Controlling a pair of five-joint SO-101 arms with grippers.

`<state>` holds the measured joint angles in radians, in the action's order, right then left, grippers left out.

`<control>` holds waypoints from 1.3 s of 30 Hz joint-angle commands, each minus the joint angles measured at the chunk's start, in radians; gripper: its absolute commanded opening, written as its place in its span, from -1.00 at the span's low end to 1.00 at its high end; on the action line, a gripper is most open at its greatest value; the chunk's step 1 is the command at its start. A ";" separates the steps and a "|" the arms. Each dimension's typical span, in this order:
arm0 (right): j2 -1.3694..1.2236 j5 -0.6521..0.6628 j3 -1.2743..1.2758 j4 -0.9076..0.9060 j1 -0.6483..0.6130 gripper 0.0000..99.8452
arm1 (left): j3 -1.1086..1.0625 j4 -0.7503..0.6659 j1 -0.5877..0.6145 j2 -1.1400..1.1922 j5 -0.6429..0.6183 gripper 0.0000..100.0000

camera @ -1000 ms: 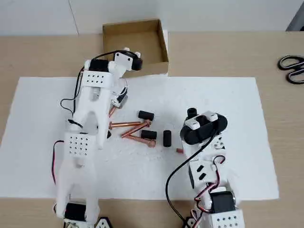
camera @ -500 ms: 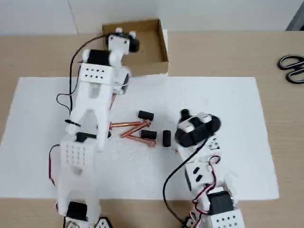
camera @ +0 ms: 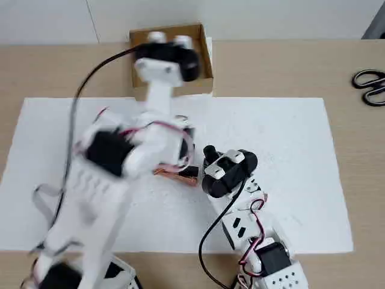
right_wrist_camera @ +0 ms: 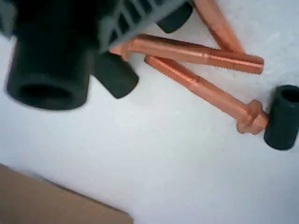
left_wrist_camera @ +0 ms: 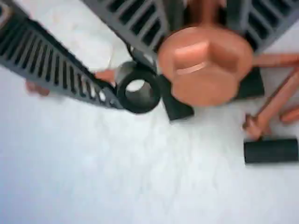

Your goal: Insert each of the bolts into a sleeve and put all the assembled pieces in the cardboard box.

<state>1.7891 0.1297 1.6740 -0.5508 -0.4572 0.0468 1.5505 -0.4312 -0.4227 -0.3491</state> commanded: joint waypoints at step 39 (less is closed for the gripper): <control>0.010 0.239 0.011 0.045 -0.130 -0.99 | -1.250 -1.108 -0.011 -0.861 -0.279 -0.99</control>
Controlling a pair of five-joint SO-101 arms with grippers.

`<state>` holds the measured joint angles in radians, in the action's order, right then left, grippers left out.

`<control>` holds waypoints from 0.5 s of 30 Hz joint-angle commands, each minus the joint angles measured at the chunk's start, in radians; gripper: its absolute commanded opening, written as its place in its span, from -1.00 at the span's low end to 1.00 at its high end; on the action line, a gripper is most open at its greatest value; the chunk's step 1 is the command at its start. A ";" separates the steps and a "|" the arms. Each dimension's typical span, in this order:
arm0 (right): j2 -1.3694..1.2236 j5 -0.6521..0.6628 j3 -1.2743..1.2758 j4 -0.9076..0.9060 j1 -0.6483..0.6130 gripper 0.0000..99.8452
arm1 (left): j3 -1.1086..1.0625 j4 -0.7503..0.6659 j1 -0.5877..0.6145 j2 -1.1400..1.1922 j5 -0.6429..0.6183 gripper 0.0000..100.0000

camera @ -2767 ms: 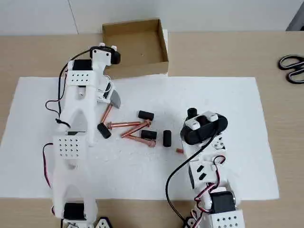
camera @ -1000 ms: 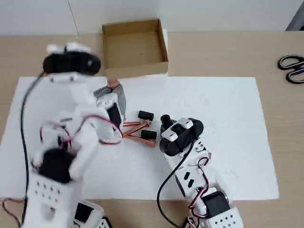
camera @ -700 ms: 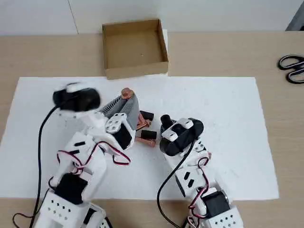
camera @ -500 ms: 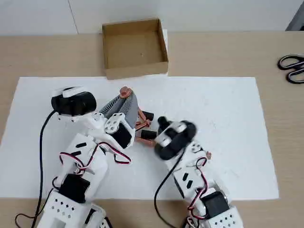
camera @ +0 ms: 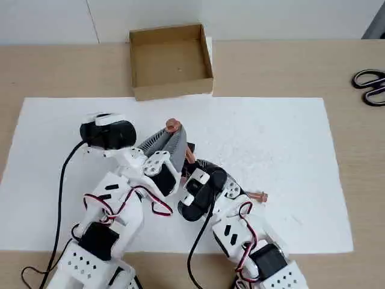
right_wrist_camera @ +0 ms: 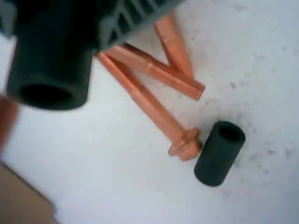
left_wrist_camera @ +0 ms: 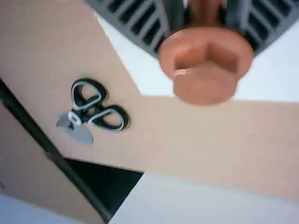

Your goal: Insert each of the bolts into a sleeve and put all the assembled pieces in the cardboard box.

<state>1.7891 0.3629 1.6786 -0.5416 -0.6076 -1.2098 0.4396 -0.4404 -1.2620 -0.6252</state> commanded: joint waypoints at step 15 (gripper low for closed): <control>0.010 -0.002 0.006 0.033 0.073 -0.99 | -0.093 -0.222 0.084 -0.018 0.000 -0.99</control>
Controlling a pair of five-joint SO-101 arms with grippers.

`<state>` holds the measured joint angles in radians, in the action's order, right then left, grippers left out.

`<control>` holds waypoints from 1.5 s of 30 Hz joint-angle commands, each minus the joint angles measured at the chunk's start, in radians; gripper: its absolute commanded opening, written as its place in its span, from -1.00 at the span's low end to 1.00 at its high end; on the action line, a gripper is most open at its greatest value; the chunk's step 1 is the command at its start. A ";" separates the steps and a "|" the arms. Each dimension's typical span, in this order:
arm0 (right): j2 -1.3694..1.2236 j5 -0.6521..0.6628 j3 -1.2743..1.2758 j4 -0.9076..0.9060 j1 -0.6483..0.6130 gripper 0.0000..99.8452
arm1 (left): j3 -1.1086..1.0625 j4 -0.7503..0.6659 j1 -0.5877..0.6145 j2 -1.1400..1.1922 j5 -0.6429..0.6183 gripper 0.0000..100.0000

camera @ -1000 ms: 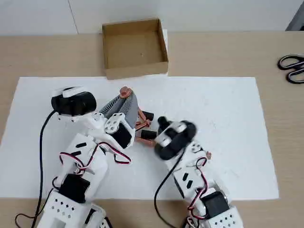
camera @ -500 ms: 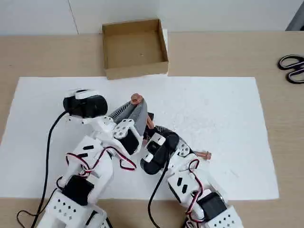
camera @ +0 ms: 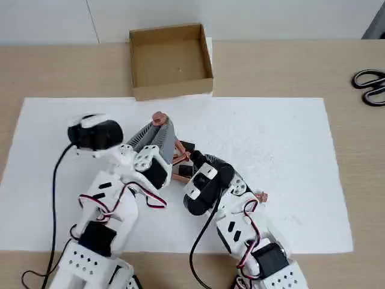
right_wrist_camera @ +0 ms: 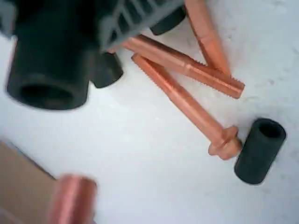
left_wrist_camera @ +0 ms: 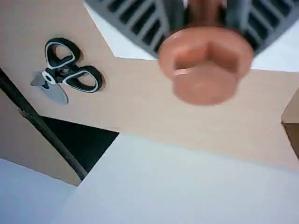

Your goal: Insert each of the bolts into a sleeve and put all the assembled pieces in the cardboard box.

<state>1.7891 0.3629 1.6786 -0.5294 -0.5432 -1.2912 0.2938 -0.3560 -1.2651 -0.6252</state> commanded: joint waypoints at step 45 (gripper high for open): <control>0.010 -0.087 0.006 0.021 0.010 -0.99 | -0.148 -0.209 -0.115 -0.015 0.071 -0.99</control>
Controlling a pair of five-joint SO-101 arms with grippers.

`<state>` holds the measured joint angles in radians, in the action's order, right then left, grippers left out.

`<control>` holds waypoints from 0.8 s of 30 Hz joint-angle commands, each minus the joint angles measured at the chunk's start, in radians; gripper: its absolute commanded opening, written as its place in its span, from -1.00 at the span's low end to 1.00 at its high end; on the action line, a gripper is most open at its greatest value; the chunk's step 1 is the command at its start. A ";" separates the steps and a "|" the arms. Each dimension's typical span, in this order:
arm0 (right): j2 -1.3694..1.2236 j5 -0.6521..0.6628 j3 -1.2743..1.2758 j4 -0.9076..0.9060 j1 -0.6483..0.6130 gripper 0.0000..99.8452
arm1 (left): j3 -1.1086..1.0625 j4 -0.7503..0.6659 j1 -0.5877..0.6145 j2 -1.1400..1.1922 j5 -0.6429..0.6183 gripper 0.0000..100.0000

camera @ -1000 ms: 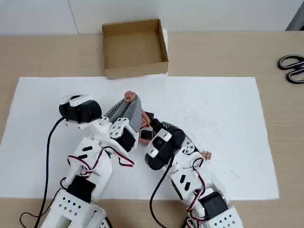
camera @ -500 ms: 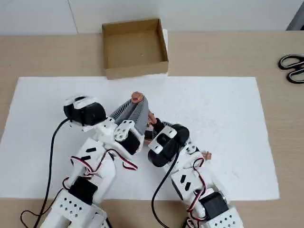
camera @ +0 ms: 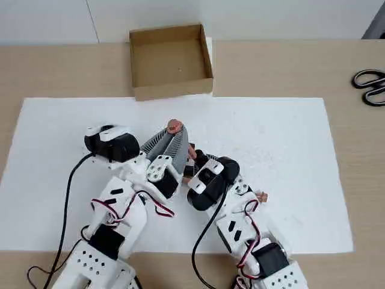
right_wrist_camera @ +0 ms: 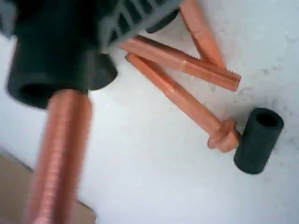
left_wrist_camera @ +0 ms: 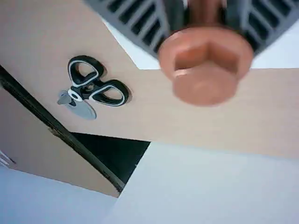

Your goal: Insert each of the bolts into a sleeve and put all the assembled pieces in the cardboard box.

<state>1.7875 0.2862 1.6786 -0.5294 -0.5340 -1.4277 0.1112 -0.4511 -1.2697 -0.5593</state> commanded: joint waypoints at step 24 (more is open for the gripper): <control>0.012 -0.009 0.006 0.021 0.001 -0.99 | -0.071 -0.173 -0.084 -0.009 0.041 -0.99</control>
<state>1.7860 0.2862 1.6786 -0.5309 -0.5309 -1.5121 -0.0575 -0.5125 -1.2774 -0.5485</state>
